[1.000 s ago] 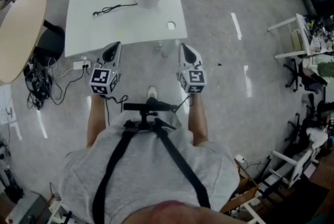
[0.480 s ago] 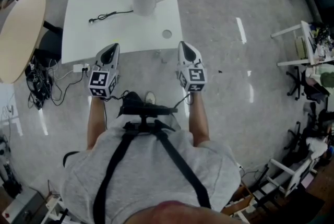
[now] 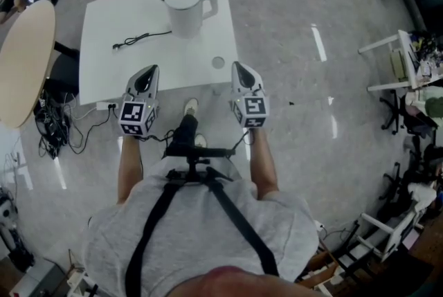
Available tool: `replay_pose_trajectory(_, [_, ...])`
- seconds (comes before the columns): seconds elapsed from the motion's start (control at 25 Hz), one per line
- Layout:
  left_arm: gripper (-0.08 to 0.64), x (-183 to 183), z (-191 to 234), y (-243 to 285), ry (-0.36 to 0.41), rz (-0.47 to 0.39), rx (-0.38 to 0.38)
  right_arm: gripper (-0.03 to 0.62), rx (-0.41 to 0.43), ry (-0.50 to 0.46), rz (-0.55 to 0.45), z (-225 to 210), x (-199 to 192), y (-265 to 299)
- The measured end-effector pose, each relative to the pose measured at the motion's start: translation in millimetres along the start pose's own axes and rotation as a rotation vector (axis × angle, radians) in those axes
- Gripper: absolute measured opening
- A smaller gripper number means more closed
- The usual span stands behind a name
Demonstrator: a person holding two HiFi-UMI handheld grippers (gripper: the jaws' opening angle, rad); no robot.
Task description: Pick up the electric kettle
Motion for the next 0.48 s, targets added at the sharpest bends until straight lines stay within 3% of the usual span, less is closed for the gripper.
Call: replay_pose_trajectory(0.48, [0.005, 5, 22, 59, 0.005, 0.021, -0.083, 0.012, -0.02, 0.011, 0.021, -14, 2, 53])
Point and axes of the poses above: the fingertips, and each gripper's own axes: y forward along the fingers, z to its left, x out of its top, the point moved 9 cm from there along -y, backward along the fingers, and after that the axes turned 6 degrees about z, right-handed, at the moved point
